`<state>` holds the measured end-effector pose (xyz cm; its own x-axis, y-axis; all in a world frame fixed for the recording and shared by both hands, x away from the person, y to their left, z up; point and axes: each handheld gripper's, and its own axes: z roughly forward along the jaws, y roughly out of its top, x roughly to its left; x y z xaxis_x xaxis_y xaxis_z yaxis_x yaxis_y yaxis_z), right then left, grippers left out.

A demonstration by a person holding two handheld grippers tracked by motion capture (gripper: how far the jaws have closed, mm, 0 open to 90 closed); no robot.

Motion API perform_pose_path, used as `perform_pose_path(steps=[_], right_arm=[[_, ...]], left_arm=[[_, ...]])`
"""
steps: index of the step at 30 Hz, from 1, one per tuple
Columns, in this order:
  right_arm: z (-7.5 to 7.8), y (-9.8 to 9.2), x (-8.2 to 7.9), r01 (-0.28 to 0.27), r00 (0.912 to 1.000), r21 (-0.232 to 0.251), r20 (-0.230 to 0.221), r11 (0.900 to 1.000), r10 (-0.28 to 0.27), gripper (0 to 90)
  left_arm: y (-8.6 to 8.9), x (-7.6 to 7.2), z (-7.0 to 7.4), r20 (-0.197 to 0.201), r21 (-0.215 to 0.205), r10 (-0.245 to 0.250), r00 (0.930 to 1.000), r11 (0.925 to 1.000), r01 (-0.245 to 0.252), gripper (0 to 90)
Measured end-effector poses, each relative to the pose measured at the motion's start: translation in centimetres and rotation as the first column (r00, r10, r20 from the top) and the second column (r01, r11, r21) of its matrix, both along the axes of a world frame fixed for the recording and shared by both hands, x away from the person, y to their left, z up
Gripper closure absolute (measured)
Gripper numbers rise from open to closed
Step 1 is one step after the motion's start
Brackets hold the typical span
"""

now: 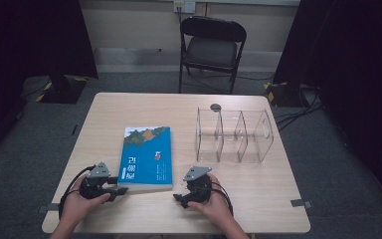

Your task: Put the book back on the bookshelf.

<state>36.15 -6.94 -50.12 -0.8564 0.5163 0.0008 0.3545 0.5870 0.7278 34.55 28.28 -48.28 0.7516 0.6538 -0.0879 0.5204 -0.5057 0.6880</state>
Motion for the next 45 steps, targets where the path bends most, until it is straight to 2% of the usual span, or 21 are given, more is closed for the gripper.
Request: perform_pose_path(steps=[1, 2, 3, 4, 5, 7, 12, 14, 22, 24, 26, 29, 32, 35, 39, 40, 43, 45], right_arm=[[0.1, 0.1, 0.0, -0.007, 1.0000, -0.005, 0.003, 1.000, 0.007, 14.9], [0.1, 0.1, 0.0, -0.007, 1.0000, -0.005, 0.003, 1.000, 0.007, 14.9], [0.2, 0.2, -0.1, 0.000, 1.0000, -0.016, -0.007, 1.000, 0.000, 14.8], [0.4, 0.3, -0.1, -0.011, 0.9999, -0.030, -0.001, 0.999, 0.011, 14.7], [0.6, 0.4, -0.2, -0.018, 0.9998, -0.035, -0.004, 0.999, 0.018, 14.9], [1.0, 0.6, -0.3, -0.047, 0.9982, -0.018, -0.037, 0.999, 0.047, 14.5], [2.7, 1.5, -0.8, -0.072, 0.9973, 0.038, -0.008, 0.997, 0.073, 14.0], [3.3, 2.0, -0.7, -0.079, 0.9966, 0.023, 0.024, 0.997, 0.079, 14.1], [5.1, 5.1, 0.1, -0.136, 0.9899, -0.025, 0.037, 0.990, 0.137, 15.5], [5.2, 5.8, 0.4, -0.134, 0.9905, -0.030, 0.025, 0.990, 0.135, 17.0], [5.2, 6.3, 0.7, -0.117, 0.9924, -0.062, 0.031, 0.991, 0.119, 18.9], [5.0, 6.9, 1.1, -0.092, 0.9954, -0.056, 0.020, 0.994, 0.094, 18.1], [4.6, 7.3, 1.4, -0.104, 0.9940, -0.096, 0.025, 0.990, 0.107, 17.3], [4.3, 7.6, 1.6, -0.112, 0.9930, -0.091, 0.025, 0.989, 0.115, 21.5], [3.8, 8.1, 1.8, -0.127, 0.9913, -0.135, 0.018, 0.983, 0.131, 19.9], [3.7, 8.3, 1.8, -0.129, 0.9906, -0.137, 0.027, 0.982, 0.134, 20.7], [3.9, 9.1, 1.9, -0.127, 0.9912, -0.147, 0.018, 0.981, 0.131, 20.8], [3.9, 9.9, 2.0, -0.141, 0.9880, -0.171, 0.039, 0.975, 0.150, 21.1]], left_arm=[[-0.1, 0.0, 0.1, 0.011, -0.014, 0.010, 0.9999, 0.9999, -0.010, 45.1], [0.1, 0.1, 0.3, 0.020, 0.004, -0.002, 0.9998, 1.0000, 0.002, 45.1], [0.0, 0.0, 0.5, 0.024, -0.021, 0.012, 0.9996, 0.9997, -0.012, 45.1], [0.0, 0.0, 0.8, 0.025, -0.020, 0.007, 0.9997, 0.9998, -0.006, 45.1], [0.0, 0.1, 0.9, 0.024, -0.042, 0.016, 0.9996, 0.9990, -0.015, 45.1], [0.1, 0.1, 1.0, 0.027, -0.047, 0.019, 0.9995, 0.9987, -0.018, 45.1], [0.0, 0.2, 1.3, 0.031, -0.054, 0.019, 0.9994, 0.9984, -0.017, 45.1], [0.0, 0.3, 1.5, 0.035, -0.067, 0.022, 0.9992, 0.9976, -0.019, 45.1], [0.0, 0.5, 2.0, 0.038, -0.078, 0.016, 0.9992, 0.9969, -0.013, 45.3], [-0.1, 0.6, 2.1, 0.040, -0.080, 0.010, 0.9992, 0.9968, -0.007, 45.3], [0.0, 0.7, 2.2, 0.036, -0.077, 0.007, 0.9993, 0.9970, -0.005, 45.3], [0.0, 0.7, 2.2, 0.036, -0.075, 0.005, 0.9993, 0.9972, -0.002, 45.4], [-0.1, 0.8, 2.3, 0.040, -0.077, 0.004, 0.9992, 0.9971, -0.001, 45.4], [-0.2, 0.8, 2.5, 0.046, -0.071, 0.007, 0.9989, 0.9975, -0.004, 45.4], [-0.3, 0.9, 2.6, 0.047, -0.078, 0.003, 0.9989, 0.9970, 0.001, 45.5], [-0.3, 0.9, 2.6, 0.048, -0.079, 0.000, 0.9989, 0.9969, 0.003, 45.5], [-0.3, 0.9, 2.8, 0.055, -0.067, 0.002, 0.9985, 0.9977, 0.002, 45.5], [-0.3, 1.0, 2.8, 0.060, -0.075, -0.005, 0.9982, 0.9971, 0.010, 45.5]])
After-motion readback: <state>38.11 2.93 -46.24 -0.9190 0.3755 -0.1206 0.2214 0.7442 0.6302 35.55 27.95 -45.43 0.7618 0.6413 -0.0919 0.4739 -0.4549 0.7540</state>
